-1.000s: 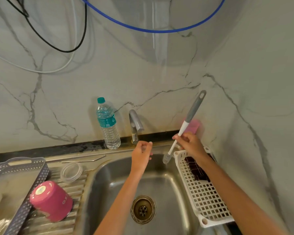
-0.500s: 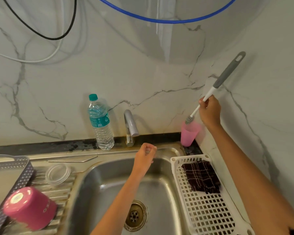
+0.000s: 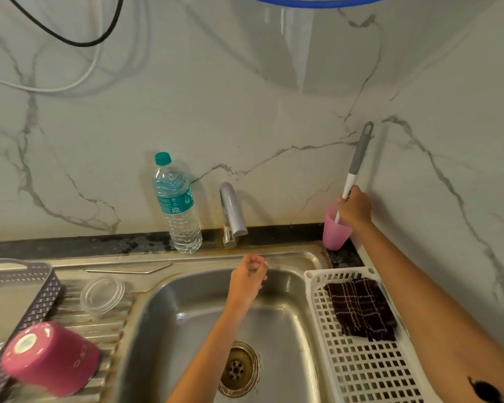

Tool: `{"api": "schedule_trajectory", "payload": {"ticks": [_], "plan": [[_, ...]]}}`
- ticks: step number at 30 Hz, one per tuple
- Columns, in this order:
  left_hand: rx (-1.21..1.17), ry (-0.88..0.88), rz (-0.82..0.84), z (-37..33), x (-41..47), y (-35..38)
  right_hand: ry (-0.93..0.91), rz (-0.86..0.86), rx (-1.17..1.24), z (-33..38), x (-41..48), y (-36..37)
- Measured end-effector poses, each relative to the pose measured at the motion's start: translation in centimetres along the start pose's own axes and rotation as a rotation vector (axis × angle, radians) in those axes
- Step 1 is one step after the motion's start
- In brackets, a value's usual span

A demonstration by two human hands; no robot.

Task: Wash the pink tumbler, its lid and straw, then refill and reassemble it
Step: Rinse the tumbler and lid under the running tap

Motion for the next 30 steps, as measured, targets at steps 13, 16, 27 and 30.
{"api": "schedule_trajectory", "payload": {"ticks": [13, 16, 27, 30], "plan": [[-0.011, -0.009, -0.014, 0.5, -0.6, -1.1, -0.003, -0.186, -0.043, 1.1, -1.5, -0.9], [-0.040, 0.006, -0.041, 0.7, -1.9, -2.8, -0.106, -0.313, -0.074, 3.2, -4.4, -1.3], [-0.202, 0.084, -0.361, 7.3, -11.6, -14.6, -0.457, 0.243, 0.181, 14.1, -23.0, 11.0], [-0.260, 0.077, -0.462, 9.3, -14.6, -17.5, -0.527, 0.375, 0.200, 16.8, -26.5, 13.8]]}}
Point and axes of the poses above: each hand's wrist, its own x-axis towards the middle knuckle, its own y-axis out of the palm, z = x × y, the point moved 2 cm from there along x, towards the middle knuckle, and after that the axes turned 13 degrees about -y, right-handed, at the moved point
